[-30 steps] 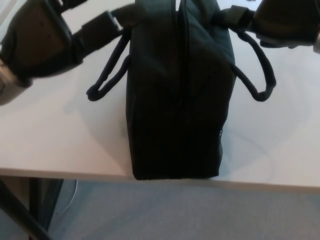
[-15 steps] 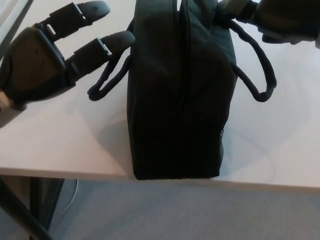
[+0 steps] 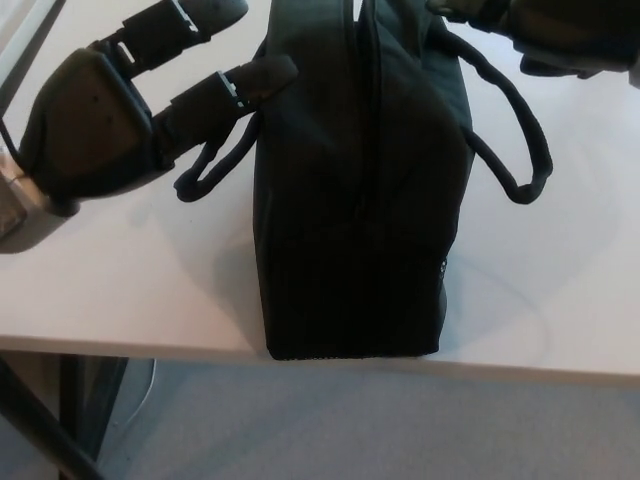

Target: A lunch bag is kept on the middle of the desk and the robot uses both its hands to grab the opening of the bag from the left and right and moves its hands away from each other to spread the bag open

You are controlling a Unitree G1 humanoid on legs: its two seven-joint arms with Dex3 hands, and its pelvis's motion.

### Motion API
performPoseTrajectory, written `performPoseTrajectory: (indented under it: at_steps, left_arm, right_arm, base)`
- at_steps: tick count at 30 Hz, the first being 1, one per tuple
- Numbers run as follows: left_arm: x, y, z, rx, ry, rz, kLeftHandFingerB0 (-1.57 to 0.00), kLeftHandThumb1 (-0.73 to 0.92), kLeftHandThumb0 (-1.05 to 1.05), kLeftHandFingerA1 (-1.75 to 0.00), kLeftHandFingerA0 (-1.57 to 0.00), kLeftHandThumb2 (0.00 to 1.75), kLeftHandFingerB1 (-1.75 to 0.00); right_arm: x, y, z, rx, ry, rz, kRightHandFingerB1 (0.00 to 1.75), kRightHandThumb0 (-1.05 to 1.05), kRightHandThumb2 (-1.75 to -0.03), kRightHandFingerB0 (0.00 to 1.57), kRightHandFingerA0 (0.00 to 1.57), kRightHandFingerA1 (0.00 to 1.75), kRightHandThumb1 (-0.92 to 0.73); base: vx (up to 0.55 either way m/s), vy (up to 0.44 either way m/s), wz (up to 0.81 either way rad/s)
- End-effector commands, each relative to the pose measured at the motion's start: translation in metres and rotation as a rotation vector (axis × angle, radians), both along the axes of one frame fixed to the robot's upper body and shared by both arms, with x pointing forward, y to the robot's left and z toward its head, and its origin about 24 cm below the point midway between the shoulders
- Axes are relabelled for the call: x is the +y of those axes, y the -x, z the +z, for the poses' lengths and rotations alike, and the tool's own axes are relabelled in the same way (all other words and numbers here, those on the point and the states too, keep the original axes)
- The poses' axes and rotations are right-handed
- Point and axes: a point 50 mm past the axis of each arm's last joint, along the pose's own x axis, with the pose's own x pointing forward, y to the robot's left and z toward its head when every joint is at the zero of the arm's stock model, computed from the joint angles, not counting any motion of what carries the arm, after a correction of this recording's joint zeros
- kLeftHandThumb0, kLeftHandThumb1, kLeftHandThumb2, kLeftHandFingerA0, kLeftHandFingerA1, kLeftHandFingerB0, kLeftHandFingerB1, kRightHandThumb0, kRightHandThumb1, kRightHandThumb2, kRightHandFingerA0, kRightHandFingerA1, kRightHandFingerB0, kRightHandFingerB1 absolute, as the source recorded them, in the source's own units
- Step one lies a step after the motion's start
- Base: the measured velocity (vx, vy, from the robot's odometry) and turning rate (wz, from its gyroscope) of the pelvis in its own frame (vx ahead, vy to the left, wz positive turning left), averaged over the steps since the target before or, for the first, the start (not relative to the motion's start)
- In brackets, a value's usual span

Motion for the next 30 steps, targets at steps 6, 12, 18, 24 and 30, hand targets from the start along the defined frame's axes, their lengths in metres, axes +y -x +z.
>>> performPoseTrajectory:
  at_steps: [6,12,18,24,30]
  left_arm:
    - [0.003,0.0,0.005,-0.029,-0.013,-0.004,-0.18,0.52,-0.13,-0.31,-0.26,0.57,-0.32]
    - [0.004,0.001,0.005,-0.015,-0.016,-0.008,-0.1,0.53,-0.14,-0.32,-0.32,0.56,-0.3]
    - [0.002,0.003,0.001,-0.006,-0.02,-0.032,-0.13,0.52,-0.06,-0.32,-0.31,0.55,-0.3]
    - [-0.002,0.005,-0.002,0.006,0.007,-0.055,-0.03,0.38,-0.02,-0.52,-0.21,0.87,-0.46]
    - [0.001,0.006,-0.004,0.012,-0.002,-0.051,-0.01,0.36,0.0,-0.52,-0.2,0.86,-0.46]
  right_arm:
    - [-0.005,0.005,0.022,-0.029,-0.071,0.025,0.29,-0.35,-0.59,0.22,0.33,0.32,-0.6]
    - [0.004,0.006,0.023,-0.029,-0.052,0.042,0.37,-0.46,-0.68,0.2,0.3,0.39,-0.48]
    - [0.014,0.007,0.024,-0.028,-0.027,0.058,0.37,-0.46,-0.7,0.19,0.26,0.39,-0.49]
    - [0.021,0.009,0.028,-0.037,-0.053,0.096,0.37,-0.44,-0.68,0.18,0.29,0.39,-0.47]
    - [0.024,0.014,0.023,-0.02,-0.014,0.144,0.28,-0.36,-0.59,0.18,0.34,0.32,-0.59]
  base:
    - [0.0,0.0,0.0]
    - [0.0,0.0,0.0]
    - [0.0,0.0,0.0]
    - [0.0,0.0,0.0]
    - [0.0,0.0,0.0]
